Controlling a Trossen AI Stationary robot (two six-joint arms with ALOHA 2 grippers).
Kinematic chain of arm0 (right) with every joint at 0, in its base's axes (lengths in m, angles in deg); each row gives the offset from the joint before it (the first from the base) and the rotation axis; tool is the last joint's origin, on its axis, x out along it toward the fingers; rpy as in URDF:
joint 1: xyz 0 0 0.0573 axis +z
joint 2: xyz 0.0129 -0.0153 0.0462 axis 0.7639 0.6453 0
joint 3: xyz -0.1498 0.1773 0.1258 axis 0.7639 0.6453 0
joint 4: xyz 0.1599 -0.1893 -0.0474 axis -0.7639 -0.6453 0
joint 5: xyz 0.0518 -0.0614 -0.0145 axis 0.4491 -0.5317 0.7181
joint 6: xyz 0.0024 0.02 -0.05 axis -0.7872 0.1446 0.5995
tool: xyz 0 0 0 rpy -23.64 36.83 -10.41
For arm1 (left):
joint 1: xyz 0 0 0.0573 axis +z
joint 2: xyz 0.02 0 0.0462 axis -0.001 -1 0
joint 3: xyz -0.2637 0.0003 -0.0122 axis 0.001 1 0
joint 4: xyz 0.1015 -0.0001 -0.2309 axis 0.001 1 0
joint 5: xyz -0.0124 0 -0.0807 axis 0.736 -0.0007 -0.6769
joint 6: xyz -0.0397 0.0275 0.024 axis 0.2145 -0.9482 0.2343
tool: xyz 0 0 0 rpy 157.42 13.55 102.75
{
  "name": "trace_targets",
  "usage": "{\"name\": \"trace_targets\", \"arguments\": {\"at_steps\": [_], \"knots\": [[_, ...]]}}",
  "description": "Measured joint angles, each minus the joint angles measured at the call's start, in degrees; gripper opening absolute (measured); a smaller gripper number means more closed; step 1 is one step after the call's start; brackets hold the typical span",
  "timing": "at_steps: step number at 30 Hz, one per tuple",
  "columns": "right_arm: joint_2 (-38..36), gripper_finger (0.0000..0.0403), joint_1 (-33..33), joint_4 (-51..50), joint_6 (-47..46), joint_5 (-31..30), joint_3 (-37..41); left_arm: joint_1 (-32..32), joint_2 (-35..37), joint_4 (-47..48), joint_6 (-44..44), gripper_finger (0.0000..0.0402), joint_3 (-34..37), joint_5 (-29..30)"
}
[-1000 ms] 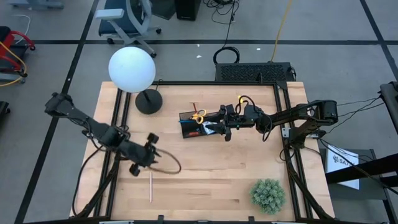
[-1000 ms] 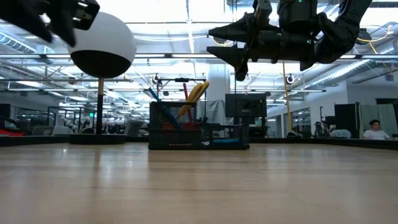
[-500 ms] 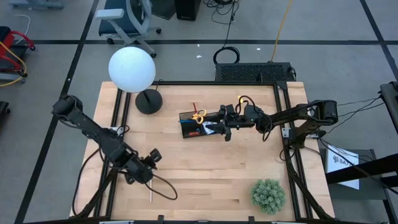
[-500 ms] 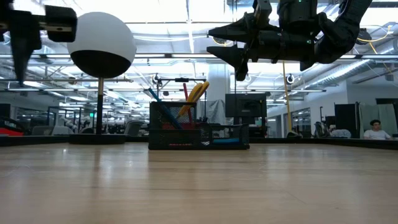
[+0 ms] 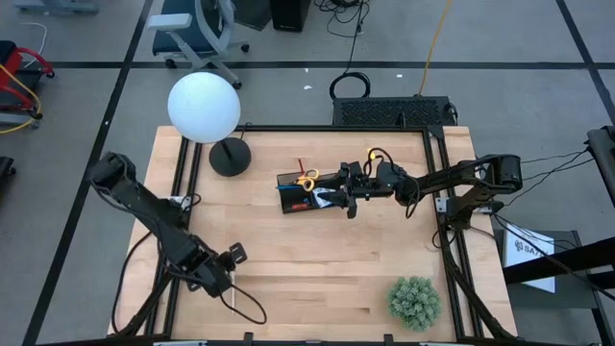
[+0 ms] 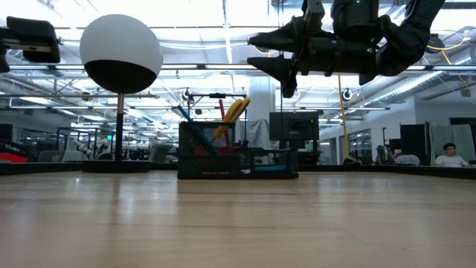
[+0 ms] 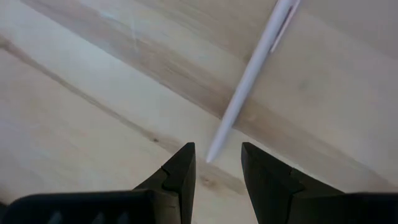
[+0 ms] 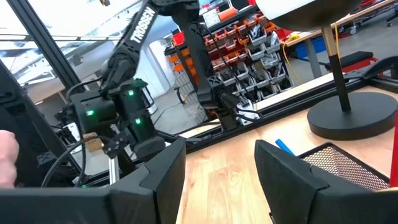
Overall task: Pick and place office supplies into organizer
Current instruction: Put the light pink pen into the desk organizer
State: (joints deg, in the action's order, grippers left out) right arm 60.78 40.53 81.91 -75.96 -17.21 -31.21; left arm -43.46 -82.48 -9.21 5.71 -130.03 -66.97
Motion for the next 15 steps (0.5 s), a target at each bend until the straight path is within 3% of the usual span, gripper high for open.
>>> {"name": "trace_targets", "arguments": {"at_steps": [9,15], "knots": [[0.00,0.0187,0.00,-0.55,0.01,-0.03,0.00,-0.44,-10.10,3.22,-5.85,0.0124,-6.67,-0.43],[0.00,0.0187,0.00,-0.58,0.00,-0.02,0.00,-1.71,-11.90,3.10,-9.33,0.0124,-6.77,-1.92]]}}
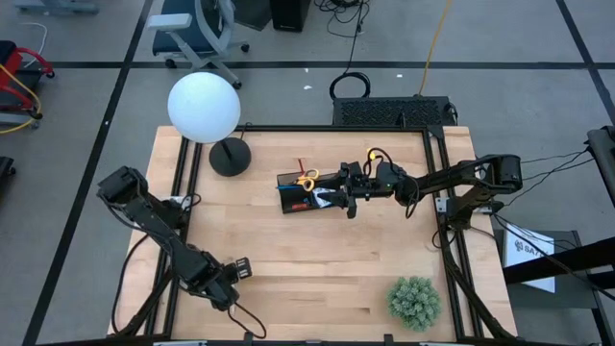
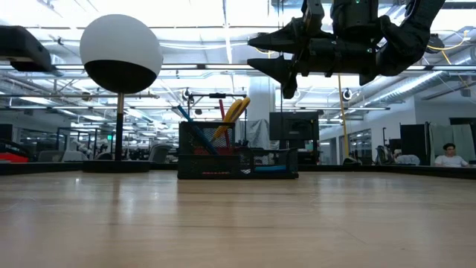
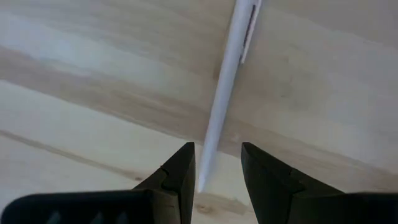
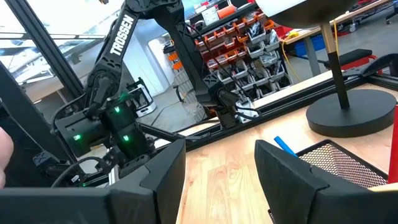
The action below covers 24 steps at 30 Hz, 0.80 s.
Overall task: Pick and place office supplies into organizer
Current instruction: Put the light pink pen into the desk organizer
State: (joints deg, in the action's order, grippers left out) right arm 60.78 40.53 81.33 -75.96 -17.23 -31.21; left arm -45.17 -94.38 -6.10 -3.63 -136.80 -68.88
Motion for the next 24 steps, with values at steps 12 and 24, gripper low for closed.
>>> {"name": "trace_targets", "arguments": {"at_steps": [12,24], "knots": [[0.00,0.0187,0.00,-0.33,0.00,0.02,0.00,-1.04,-0.04,-6.30,-1.07,0.0124,-0.07,0.01],[0.00,0.0187,0.00,-0.37,0.00,0.02,0.00,-1.06,-5.84,-8.14,-2.29,0.0124,-0.09,-3.84]]}}
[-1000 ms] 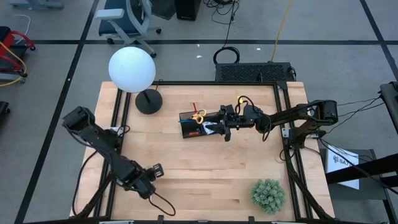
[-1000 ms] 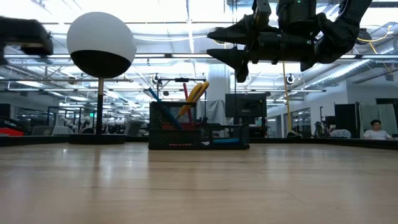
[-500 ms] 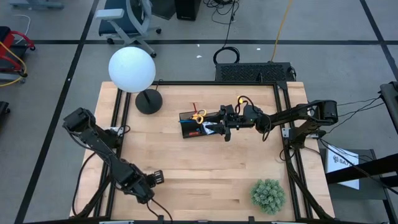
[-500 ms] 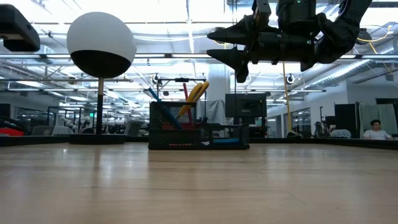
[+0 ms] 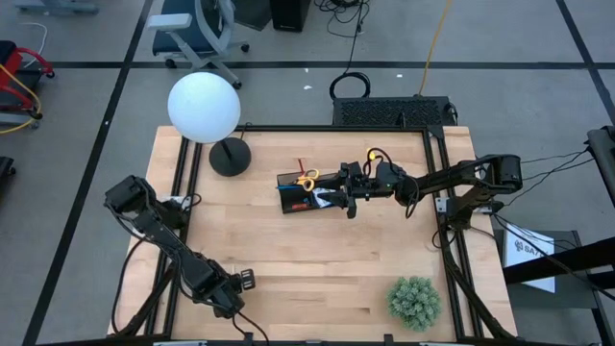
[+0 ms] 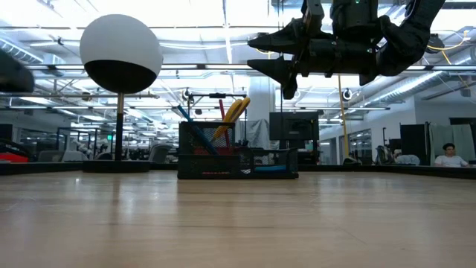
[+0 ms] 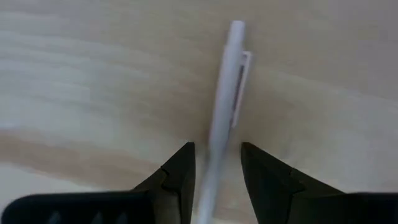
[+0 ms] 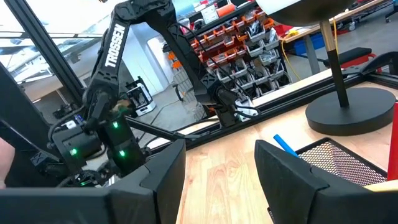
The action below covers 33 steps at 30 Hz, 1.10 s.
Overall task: Pick and place office supplies into organizer
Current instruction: Put the light pink pen into the desk organizer
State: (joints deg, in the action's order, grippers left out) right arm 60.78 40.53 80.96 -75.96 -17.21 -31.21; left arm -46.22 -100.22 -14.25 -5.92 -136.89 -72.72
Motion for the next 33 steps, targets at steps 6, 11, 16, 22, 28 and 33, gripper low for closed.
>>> {"name": "trace_targets", "arguments": {"at_steps": [6,11,16,22,28,33], "knots": [[0.00,0.0187,0.00,0.00,0.00,0.00,0.00,-0.59,-2.22,-1.12,-1.30,0.0124,-0.21,-1.23],[0.00,0.0187,0.00,0.00,0.00,0.02,0.00,-0.61,-2.33,-1.45,-3.26,0.0124,-0.13,-1.07],[0.00,0.0187,0.00,0.00,0.00,0.02,0.00,-0.64,-2.40,-1.66,-5.23,0.0122,-0.08,-1.20],[0.00,0.0187,0.00,0.00,0.00,0.02,0.00,-0.68,-2.44,-2.03,-7.81,0.0078,-0.02,-1.20],[0.00,0.0187,0.00,0.00,0.00,0.02,0.00,-0.61,-2.48,-2.44,-8.58,0.0022,-0.02,-1.16],[0.00,0.0187,0.00,0.00,0.00,0.02,0.00,-0.61,-2.48,-2.44,-8.24,0.0006,-0.02,-1.22]]}}
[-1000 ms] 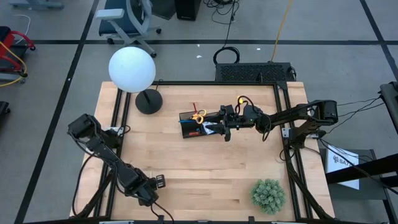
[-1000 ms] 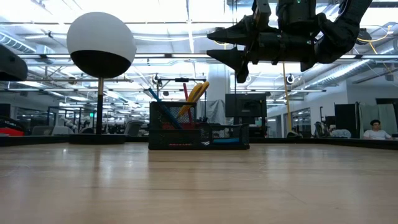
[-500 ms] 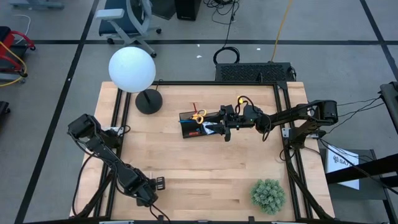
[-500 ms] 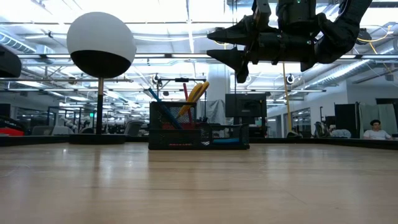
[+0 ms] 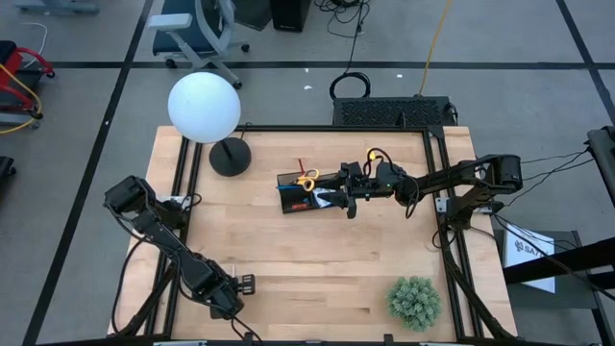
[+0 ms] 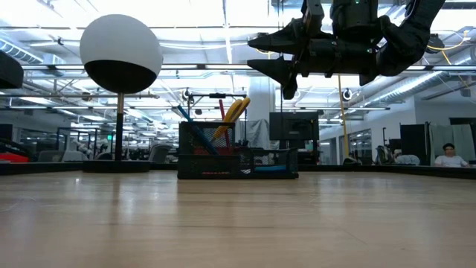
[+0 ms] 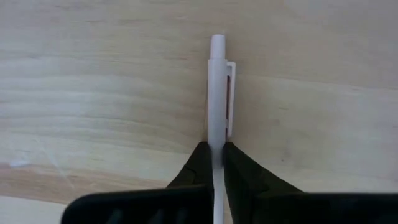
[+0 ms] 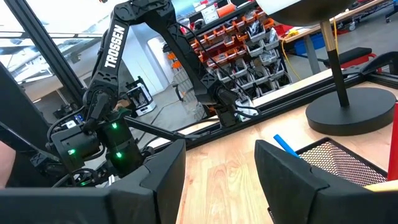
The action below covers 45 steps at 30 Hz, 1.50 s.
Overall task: Pick and place office supplies into organizer
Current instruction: Put the light pink pen into the desk organizer
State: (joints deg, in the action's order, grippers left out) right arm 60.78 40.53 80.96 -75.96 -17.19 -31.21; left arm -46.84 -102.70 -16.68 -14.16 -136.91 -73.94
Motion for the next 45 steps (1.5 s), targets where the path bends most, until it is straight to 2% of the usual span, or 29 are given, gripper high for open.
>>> {"name": "trace_targets", "arguments": {"at_steps": [33,38,45], "knots": [[0.00,0.0187,0.00,0.01,-0.09,0.00,0.00,0.52,-0.18,1.91,1.90,0.0002,-2.89,3.06],[0.00,0.0187,0.00,0.00,-0.20,0.02,0.00,1.37,1.18,1.25,2.17,0.0003,-2.95,7.03],[0.00,0.0187,0.00,0.00,-0.82,0.04,0.00,2.87,3.66,1.71,2.93,0.0004,-2.97,7.63]]}}
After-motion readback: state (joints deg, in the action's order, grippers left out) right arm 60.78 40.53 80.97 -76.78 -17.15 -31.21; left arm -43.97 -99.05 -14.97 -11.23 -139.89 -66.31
